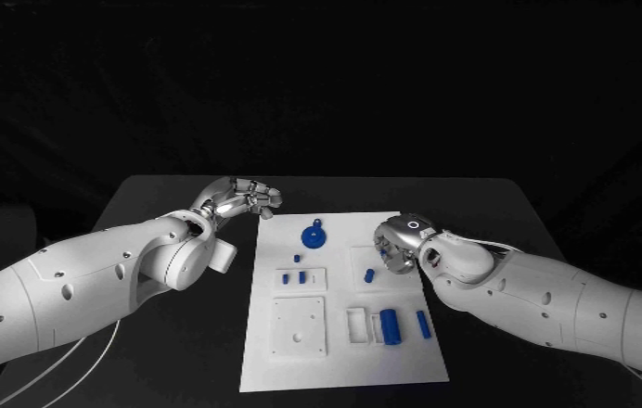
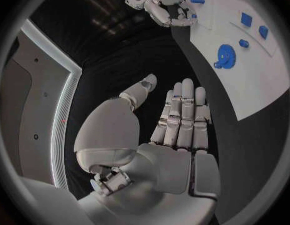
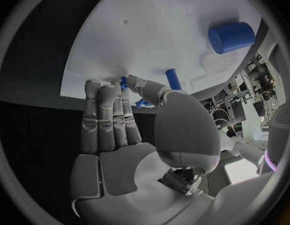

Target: Assemble the parts on the task board

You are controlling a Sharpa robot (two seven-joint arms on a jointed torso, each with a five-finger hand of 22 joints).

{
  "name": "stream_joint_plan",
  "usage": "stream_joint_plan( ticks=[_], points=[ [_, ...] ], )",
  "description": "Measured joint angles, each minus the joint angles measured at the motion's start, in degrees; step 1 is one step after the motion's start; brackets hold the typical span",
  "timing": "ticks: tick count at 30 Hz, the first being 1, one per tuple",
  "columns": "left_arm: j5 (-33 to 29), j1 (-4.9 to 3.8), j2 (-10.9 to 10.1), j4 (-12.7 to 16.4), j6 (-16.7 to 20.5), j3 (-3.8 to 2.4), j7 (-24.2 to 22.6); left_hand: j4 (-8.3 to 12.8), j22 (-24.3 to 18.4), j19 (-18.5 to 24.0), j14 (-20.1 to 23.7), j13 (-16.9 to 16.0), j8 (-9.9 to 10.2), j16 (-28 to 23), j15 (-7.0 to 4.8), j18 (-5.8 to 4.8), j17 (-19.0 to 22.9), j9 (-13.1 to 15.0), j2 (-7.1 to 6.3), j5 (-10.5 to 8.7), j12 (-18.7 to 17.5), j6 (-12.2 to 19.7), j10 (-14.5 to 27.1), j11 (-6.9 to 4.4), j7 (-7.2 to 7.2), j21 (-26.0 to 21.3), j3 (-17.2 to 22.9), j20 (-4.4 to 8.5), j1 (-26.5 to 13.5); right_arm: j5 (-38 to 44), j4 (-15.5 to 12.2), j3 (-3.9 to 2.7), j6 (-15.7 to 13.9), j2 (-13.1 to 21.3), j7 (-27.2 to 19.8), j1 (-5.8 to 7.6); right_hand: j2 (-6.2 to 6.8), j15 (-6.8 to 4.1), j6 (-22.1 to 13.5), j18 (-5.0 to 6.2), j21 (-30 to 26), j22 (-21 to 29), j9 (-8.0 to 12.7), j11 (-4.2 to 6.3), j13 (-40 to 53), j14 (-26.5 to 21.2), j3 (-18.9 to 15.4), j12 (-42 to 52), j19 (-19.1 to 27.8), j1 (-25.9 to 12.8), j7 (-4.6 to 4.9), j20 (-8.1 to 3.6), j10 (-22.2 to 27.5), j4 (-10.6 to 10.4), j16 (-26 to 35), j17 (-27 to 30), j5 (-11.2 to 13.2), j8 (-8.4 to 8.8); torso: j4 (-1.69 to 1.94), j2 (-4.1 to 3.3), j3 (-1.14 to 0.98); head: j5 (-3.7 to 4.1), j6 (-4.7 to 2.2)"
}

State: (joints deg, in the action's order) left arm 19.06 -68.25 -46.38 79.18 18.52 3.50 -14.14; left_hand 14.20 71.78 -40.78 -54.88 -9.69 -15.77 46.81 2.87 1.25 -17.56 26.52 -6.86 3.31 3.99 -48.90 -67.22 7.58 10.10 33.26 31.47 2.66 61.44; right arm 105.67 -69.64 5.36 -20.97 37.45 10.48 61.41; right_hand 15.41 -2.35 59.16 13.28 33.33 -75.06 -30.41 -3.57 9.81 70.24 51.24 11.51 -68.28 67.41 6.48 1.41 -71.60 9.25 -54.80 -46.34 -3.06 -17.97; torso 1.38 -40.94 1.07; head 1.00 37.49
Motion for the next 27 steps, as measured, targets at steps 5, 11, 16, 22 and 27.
stream_joint_plan(
  ticks=[5,11,16,22,27],
  points=[
    [-0.01,-0.01,0.00,0.00,-0.04,0.00,0.08,0.00,0.00,0.00,-0.21,0.05,0.00,-0.22,0.20,-0.01,-0.06,0.00,0.00,0.00,0.00,0.00,0.09,0.09,0.00,0.00,0.00,0.00,0.00,1.15,-0.06,0.14,-0.05,-0.18,0.67,0.01,-0.75,-0.30,0.93,0.00,0.85,0.00,0.03,0.32,-0.02,0.33,0.32,-0.10,-0.30,0.24,-0.35,-0.29,-0.93,0.80,-0.58,-0.54,0.00,-0.27,0.00,0.01,0.00,0.00,0.12],
    [-0.02,-0.02,-0.01,0.03,-0.06,0.00,0.14,0.00,0.00,0.00,-0.21,0.05,0.00,-0.22,0.20,-0.02,-0.13,0.00,0.00,0.00,0.00,0.00,0.09,0.09,0.00,-0.22,0.00,0.00,0.00,2.57,-0.23,0.24,-0.11,-0.37,1.70,-0.03,-0.95,-0.84,1.93,-0.03,1.97,0.02,0.04,0.69,0.27,1.06,0.72,-0.51,-0.65,0.18,-0.76,-0.62,-2.14,1.21,-0.94,-1.36,0.00,-0.61,-0.06,0.01,-0.01,0.01,0.16],
    [-0.02,-0.02,-0.04,0.03,-0.06,0.00,0.15,0.00,0.00,0.00,-0.21,0.05,0.00,-0.22,0.20,-0.02,-0.15,0.00,0.00,0.00,0.00,0.00,0.09,0.09,0.00,-0.22,0.00,0.00,0.00,3.39,-0.42,0.29,-0.34,-0.33,2.30,-0.10,-1.19,-1.18,2.41,-0.04,2.73,0.03,0.02,0.91,0.32,1.41,1.02,-0.83,-0.92,-0.07,-0.85,-0.72,-2.95,1.51,-1.24,-1.86,0.01,-0.87,-0.05,0.01,-0.04,0.04,0.16],
    [-0.03,-0.02,-0.15,0.02,-0.04,0.00,0.16,0.00,0.00,0.00,-0.20,0.07,0.00,-0.22,0.20,-0.03,-0.18,-0.01,0.23,0.00,0.00,0.00,0.09,0.09,0.00,-0.22,0.00,0.00,0.23,4.02,-0.66,0.35,-0.76,-0.22,2.76,-0.21,-1.18,-1.20,2.70,-0.04,2.95,0.04,0.03,1.12,0.33,1.46,1.17,-0.70,-1.15,-0.07,-1.14,-0.93,-3.16,1.68,-1.33,-2.15,0.01,-0.87,-0.05,0.01,-0.05,0.01,0.16],
    [-0.03,-0.03,-0.15,-0.05,-0.04,0.00,0.17,0.00,0.00,0.00,-0.20,0.09,0.00,-0.22,0.20,-0.03,-0.24,-0.01,0.23,0.00,0.00,0.00,0.09,0.08,0.00,-0.22,0.00,0.00,0.23,4.26,-0.79,0.39,-1.17,-0.14,3.01,-0.30,-1.17,-1.32,2.71,-0.04,3.28,0.05,0.03,1.12,0.40,1.73,1.33,-0.69,-1.24,-0.07,-1.14,-1.02,-3.56,1.84,-1.33,-2.29,0.01,-0.87,-0.05,0.01,-0.07,-0.02,0.16]
  ],
)
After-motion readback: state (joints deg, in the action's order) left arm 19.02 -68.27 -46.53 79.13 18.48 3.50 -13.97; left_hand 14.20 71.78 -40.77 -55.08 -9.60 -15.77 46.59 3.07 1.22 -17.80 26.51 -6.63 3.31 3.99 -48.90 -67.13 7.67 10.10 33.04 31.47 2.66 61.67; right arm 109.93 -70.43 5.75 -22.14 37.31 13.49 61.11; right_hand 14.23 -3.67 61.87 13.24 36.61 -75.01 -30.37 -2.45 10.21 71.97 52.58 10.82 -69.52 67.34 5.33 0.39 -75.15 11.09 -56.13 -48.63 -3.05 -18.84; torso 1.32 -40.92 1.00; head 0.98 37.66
